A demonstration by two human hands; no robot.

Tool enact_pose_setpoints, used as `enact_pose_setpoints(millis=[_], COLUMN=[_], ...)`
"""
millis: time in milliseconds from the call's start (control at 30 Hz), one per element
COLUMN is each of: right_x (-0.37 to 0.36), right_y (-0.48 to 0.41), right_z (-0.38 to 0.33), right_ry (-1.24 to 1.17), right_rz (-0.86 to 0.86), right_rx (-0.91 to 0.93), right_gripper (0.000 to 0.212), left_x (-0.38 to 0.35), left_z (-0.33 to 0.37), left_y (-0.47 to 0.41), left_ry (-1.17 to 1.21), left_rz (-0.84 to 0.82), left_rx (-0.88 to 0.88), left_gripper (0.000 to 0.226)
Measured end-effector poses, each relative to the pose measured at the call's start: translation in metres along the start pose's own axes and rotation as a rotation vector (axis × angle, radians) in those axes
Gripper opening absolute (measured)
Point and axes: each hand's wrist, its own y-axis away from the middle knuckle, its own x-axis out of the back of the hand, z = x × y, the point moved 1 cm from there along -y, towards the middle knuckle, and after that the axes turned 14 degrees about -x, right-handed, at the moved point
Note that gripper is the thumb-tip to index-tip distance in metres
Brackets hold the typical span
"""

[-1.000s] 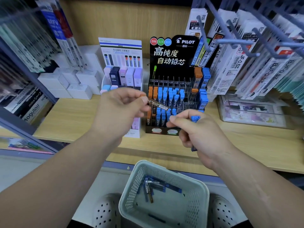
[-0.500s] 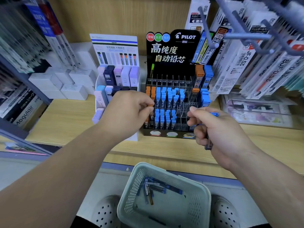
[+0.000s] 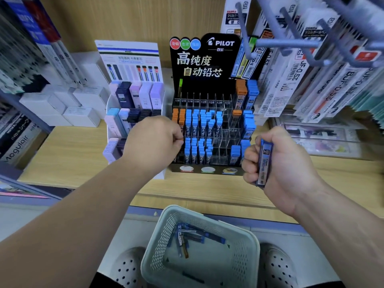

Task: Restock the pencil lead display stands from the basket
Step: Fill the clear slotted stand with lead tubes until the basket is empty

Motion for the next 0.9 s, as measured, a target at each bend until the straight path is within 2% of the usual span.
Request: enact_pose_setpoints(millis=[133, 367, 533, 633, 767, 900], right_x=[0.004, 0.011, 0.02, 0.022, 0.027, 0.033], right_y=[0.002, 0.003, -0.002, -0.001, -0.005, -0.009], right_z=[-0.004, -0.006, -0.008, -0.009, -0.011, -0.012], right_ry=[0.007, 0.136, 0.245, 0.331, 0.644, 0.835], right_rz=[-0.014, -0.002, 0.144, 0.14, 0.213, 0.209], right_rx=[0.104, 0.176, 0.267, 0.364, 0.572, 0.669], right_gripper=[0.009, 0.015, 0.011, 0.007, 0.013, 0.016], left_x=[-0.005, 0.0, 0.009, 0.011, 0.003, -0.005], left_z=[0.0, 0.002, 0.013, 0.021, 0.02, 0.018], left_y=[-0.001, -0.001, 0.001, 0.006, 0.014, 0.019], left_ry=[-0.051, -0.013, 0.173, 0.214, 0.048, -0.056], left_rz=[-0.062, -0.072, 0.034, 0.062, 0.013, -0.106], left_rx=[-0.036, 0.002, 0.099, 0.066, -0.079, -0.162], left_gripper=[0.01, 0.008, 0.009, 0.002, 0.03, 0.038])
